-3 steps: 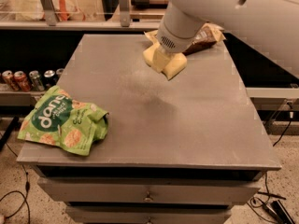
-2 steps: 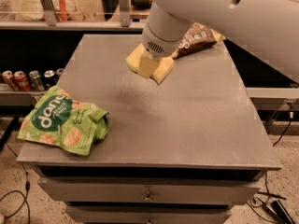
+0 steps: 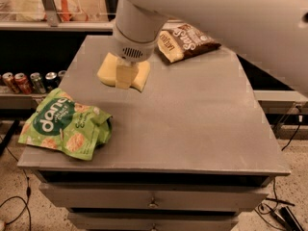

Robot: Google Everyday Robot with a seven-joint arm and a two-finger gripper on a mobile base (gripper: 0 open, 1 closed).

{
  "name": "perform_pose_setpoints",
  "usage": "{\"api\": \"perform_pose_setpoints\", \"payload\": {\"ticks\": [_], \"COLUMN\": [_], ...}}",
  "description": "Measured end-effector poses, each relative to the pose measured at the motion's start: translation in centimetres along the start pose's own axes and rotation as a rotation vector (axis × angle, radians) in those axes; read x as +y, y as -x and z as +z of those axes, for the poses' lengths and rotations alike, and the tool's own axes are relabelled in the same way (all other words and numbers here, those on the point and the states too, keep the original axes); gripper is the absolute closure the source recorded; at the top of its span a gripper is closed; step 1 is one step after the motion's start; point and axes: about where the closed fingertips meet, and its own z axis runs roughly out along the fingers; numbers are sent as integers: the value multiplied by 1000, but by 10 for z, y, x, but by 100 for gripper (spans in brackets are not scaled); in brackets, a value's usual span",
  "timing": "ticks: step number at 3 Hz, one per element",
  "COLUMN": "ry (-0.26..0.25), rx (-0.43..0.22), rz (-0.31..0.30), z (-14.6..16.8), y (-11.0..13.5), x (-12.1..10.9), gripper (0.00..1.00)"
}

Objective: Move sponge near green rice chip bag

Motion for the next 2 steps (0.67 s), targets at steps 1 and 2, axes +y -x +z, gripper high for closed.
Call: {"api": "perform_pose_setpoints", "payload": {"ticks": [1,2], "ry": [55,93], "rx": [-12,-28], "rz": [-96,-152], "z": [12,25], "y": [29,51], "x": [8,8], "gripper": [100,100]}}
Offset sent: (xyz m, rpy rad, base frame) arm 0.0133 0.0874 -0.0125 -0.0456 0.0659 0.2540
